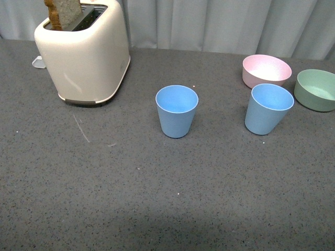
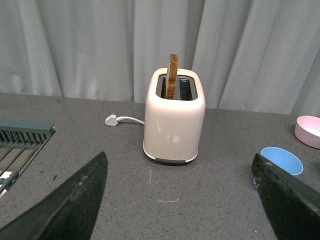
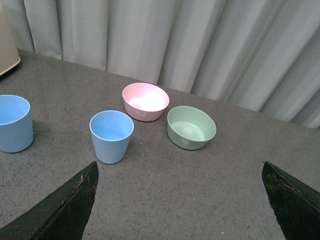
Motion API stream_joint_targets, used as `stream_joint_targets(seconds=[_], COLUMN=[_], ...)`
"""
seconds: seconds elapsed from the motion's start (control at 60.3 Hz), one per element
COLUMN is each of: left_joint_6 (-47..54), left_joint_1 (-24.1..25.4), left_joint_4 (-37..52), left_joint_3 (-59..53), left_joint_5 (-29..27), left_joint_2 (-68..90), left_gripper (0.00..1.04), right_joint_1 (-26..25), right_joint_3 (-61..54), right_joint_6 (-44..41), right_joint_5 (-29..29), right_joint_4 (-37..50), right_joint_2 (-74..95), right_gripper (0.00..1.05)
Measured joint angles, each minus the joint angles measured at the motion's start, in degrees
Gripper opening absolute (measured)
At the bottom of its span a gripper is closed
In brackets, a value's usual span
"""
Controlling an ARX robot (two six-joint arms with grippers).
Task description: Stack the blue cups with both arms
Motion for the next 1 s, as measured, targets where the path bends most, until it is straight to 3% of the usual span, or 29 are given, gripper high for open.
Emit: stream_joint_targets(seconds=[0.033,0.1,0.199,0.448,0.78,0.846,0.995], left_joint_6=[0.1,0.1,0.1,0.1,0.1,0.1,0.2], left_joint_1=[0.0,0.0,0.0,0.0,0.0,0.0,0.0], left_joint_4=[0.0,0.0,0.0,0.0,0.0,0.0,0.0], left_joint_3=[0.0,0.0,0.0,0.0,0.0,0.0,0.0], left_joint_5=[0.0,0.0,0.0,0.0,0.0,0.0,0.0], left_joint_2=[0.0,0.0,0.0,0.0,0.0,0.0,0.0], left_gripper=[1.0,0.98,0.98,0.98,0.98,0.98,0.98], right_joint_1=[-0.4,-0.9,-0.8,1.7,3.4,3.6,3.8], right_joint_3=[2.3,8.5,16.2,39.9,57.1,58.6,60.9], right_joint_6=[0.2,1.7,4.4,14.3,24.1,25.2,26.5], right_joint_5=[-0.5,-1.3,-1.6,0.0,-0.2,-0.1,0.0], right_joint_4=[4.6,10.8,11.1,-2.6,-13.2,-14.8,-17.7], right_joint_2=[8.3,25.3,41.7,69.2,84.1,85.8,89.3], right_gripper=[0.95,0.95,0.95,0.95,0.95,0.88,0.62])
